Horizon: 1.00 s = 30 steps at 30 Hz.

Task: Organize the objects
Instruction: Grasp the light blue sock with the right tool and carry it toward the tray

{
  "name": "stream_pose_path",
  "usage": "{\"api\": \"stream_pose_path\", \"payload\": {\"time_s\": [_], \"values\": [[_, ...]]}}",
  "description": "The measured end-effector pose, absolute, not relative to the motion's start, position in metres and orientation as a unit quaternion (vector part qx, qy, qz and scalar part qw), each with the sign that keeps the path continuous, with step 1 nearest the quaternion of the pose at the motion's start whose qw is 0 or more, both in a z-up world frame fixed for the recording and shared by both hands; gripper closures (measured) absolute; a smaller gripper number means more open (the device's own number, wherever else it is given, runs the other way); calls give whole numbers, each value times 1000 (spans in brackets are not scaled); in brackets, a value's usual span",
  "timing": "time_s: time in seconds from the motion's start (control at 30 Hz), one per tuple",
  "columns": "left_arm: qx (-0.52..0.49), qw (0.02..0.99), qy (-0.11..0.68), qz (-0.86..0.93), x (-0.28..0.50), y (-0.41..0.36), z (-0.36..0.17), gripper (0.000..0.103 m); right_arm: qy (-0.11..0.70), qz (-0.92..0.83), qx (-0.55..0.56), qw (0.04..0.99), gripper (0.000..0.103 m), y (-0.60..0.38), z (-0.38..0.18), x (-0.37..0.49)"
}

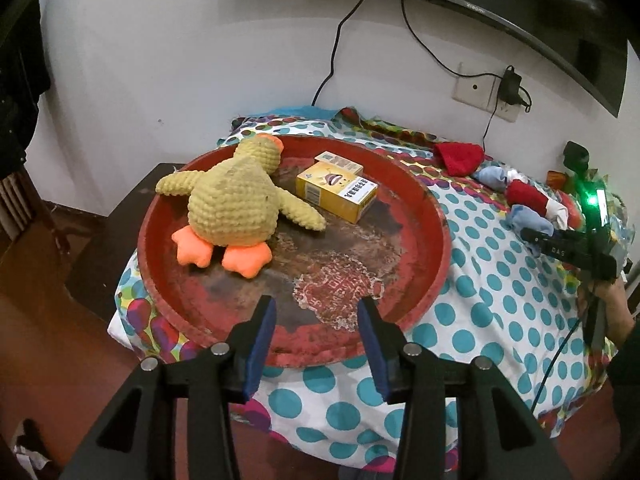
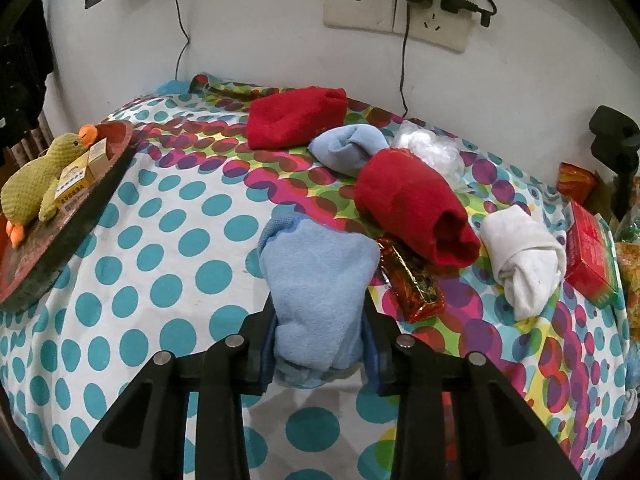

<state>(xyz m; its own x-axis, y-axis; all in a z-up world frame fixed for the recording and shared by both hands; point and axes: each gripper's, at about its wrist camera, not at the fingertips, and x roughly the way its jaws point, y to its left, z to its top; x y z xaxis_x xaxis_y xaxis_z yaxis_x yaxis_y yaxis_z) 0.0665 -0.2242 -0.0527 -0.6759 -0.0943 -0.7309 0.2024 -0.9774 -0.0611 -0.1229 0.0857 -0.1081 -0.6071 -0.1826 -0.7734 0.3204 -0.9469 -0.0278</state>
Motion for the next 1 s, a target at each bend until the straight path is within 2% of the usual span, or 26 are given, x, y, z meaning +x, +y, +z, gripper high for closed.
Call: {"api": "stream_pose_path", "payload": {"time_s": [0.33, 0.6, 1.0], "values": [[397, 84, 61, -912, 70, -228, -52, 59, 100, -897, 414, 119, 70, 79, -106, -118], [393, 92, 85, -911, 72, -244, -50, 58, 98, -899, 416, 101, 70, 74, -105, -117], [397, 97, 82, -909, 73, -246, -51, 58, 114, -903, 389, 139, 70, 32, -62, -104]]}}
